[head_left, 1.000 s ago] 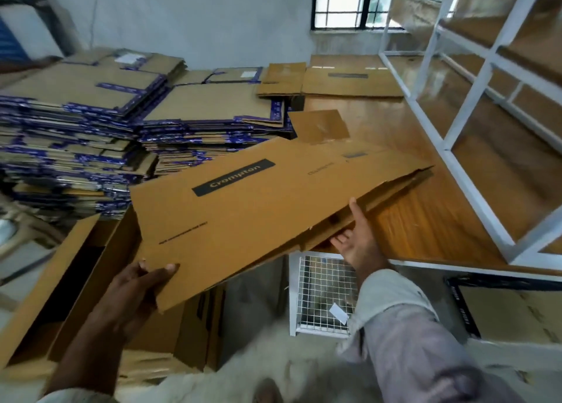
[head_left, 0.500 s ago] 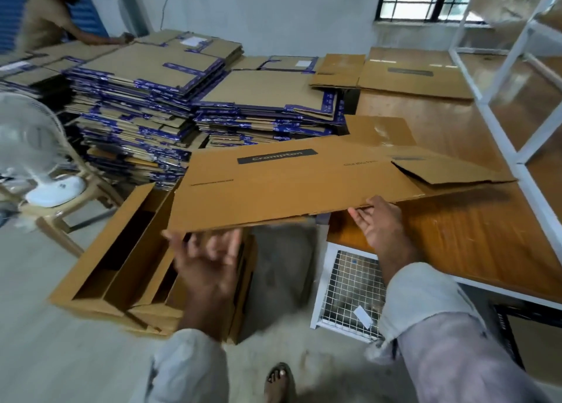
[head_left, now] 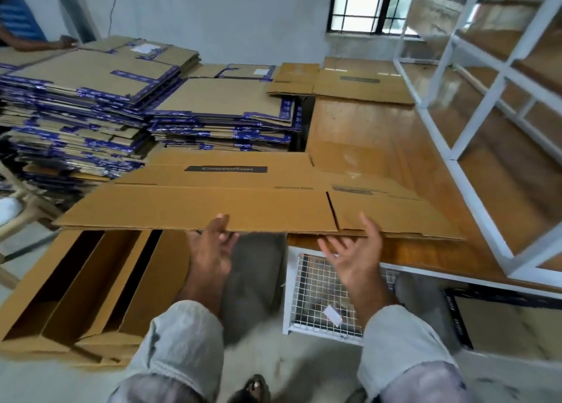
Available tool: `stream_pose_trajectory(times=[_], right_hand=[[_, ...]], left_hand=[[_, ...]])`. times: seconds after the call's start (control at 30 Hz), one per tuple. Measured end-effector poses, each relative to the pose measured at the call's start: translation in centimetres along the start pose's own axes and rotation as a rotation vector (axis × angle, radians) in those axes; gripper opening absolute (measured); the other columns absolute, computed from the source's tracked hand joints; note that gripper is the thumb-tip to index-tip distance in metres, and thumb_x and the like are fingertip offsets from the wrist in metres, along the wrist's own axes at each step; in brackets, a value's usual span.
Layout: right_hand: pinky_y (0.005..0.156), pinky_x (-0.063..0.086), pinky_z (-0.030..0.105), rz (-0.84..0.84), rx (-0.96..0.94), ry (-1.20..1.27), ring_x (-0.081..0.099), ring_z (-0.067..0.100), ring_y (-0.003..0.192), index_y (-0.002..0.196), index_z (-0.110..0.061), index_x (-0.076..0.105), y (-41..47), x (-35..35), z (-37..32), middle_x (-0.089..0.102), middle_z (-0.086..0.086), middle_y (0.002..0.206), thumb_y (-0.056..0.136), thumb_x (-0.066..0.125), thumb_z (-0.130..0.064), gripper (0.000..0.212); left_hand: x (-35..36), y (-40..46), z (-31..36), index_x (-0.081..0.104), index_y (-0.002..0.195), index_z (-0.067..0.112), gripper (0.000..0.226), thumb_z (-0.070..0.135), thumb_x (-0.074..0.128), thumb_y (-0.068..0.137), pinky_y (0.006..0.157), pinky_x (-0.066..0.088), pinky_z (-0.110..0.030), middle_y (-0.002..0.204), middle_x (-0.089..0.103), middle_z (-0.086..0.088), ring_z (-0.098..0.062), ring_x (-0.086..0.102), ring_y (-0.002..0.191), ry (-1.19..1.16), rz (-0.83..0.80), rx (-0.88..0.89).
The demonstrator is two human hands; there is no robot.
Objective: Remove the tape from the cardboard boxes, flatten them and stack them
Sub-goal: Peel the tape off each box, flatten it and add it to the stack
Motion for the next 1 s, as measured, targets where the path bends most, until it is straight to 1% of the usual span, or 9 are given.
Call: stream_pose_trajectory(times=[0.07,0.17,0.3,0.4,0.63,0.73,0.8,0.87,1.0], right_hand=[[0.103,0.050,0.056,0.046,-0.044,0.016,0.047,0.044,0.134,0.149,-0.029,0.040,1.0,-0.5,-1.7,0.031,0.021,0.160,0.094,0.071,-0.031,0.063],[0.081,0.054,0.041,0.039,-0.059,-0.017,0.065,0.030,0.107,0.124,-0.012,0.058,2.7,1.1,-2.4,0.060,0.018,0.137,0.094,0.066,-0.010,0.031],[0.073,0.057,0.036,-0.047,-0.123,0.082,0.070,0.025,0.104,0.131,-0.012,0.057,6.2,5.7,-3.7,0.076,0.009,0.110,0.076,0.073,-0.008,0.058],[0.073,0.060,0.035,-0.099,-0.190,0.140,0.068,0.026,0.112,0.142,-0.014,0.053,9.9,8.9,-5.2,0.071,0.010,0.121,0.083,0.070,-0.006,0.061],[0.086,0.052,0.046,-0.118,-0.250,0.218,0.055,0.033,0.131,0.121,-0.015,0.060,18.7,19.5,-7.4,0.054,0.015,0.148,0.093,0.066,-0.014,0.028],[0.097,0.052,0.057,-0.084,-0.262,0.224,0.042,0.039,0.141,0.140,-0.020,0.054,21.4,23.5,-8.0,0.035,0.014,0.161,0.089,0.074,-0.023,0.054],[0.098,0.051,0.058,-0.085,-0.256,0.241,0.046,0.041,0.139,0.145,-0.019,0.049,22.9,25.8,-8.2,0.040,0.016,0.157,0.083,0.078,-0.023,0.069],[0.087,0.054,0.052,-0.074,-0.292,0.250,0.049,0.038,0.136,0.144,-0.016,0.048,24.7,27.9,-8.9,0.051,0.018,0.149,0.068,0.088,-0.017,0.086],[0.057,0.060,0.037,-0.108,-0.401,0.232,0.054,0.034,0.119,0.159,-0.013,0.029,30.7,30.1,-11.9,0.053,0.022,0.144,0.008,0.104,-0.007,0.169]], left_hand=[[0.0,1.3,0.5,0.025,0.158,0.023,0.081,-0.004,0.065,0.093,0.063,0.059,-0.033,0.106,0.070,-0.006,-0.016,0.066,0.072,0.003,-0.050,0.007],[1.7,2.7,1.6,0.033,0.152,0.019,0.070,-0.006,0.062,0.093,0.065,0.059,-0.032,0.105,0.066,-0.006,-0.015,0.064,0.071,-0.001,-0.119,0.003],[5.7,6.6,4.4,0.043,0.144,0.014,0.072,0.002,0.078,0.083,0.078,0.062,-0.042,0.103,0.070,-0.007,-0.024,0.073,0.098,-0.095,-0.266,-0.014],[9.3,10.7,6.8,0.061,0.102,0.013,0.007,0.016,0.064,0.096,0.080,0.062,-0.040,0.074,0.068,0.002,-0.013,0.068,0.069,-0.040,-0.372,-0.013],[19.3,22.8,13.2,0.057,0.090,0.007,0.008,0.002,0.058,0.096,0.067,0.062,-0.029,0.079,0.053,-0.003,-0.007,0.056,0.049,0.072,-0.340,0.035],[23.8,26.6,13.8,0.049,0.114,0.006,0.023,-0.005,0.056,0.095,0.061,0.063,-0.033,0.080,0.052,-0.006,-0.009,0.049,0.047,0.049,-0.422,0.012],[26.5,28.7,14.4,0.038,0.142,0.012,0.058,-0.007,0.060,0.091,0.079,0.064,-0.044,0.079,0.058,-0.006,-0.012,0.050,0.054,0.025,-0.489,-0.011],[28.9,30.3,14.9,0.039,0.129,0.015,0.055,-0.006,0.065,0.085,0.094,0.058,-0.051,0.079,0.059,-0.007,-0.014,0.054,0.061,0.012,-0.559,-0.004],[33.8,33.9,15.2,0.036,0.118,0.015,0.061,-0.005,0.071,0.073,0.074,0.063,-0.043,0.087,0.062,-0.011,-0.018,0.066,0.077,-0.031,-0.599,-0.009]])
Point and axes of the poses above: each hand's wrist, its own y-axis towards the middle knuckle, its own x-axis out of the palm, z = x × y, the point moved 3 cm from there along y, towards the middle knuckle
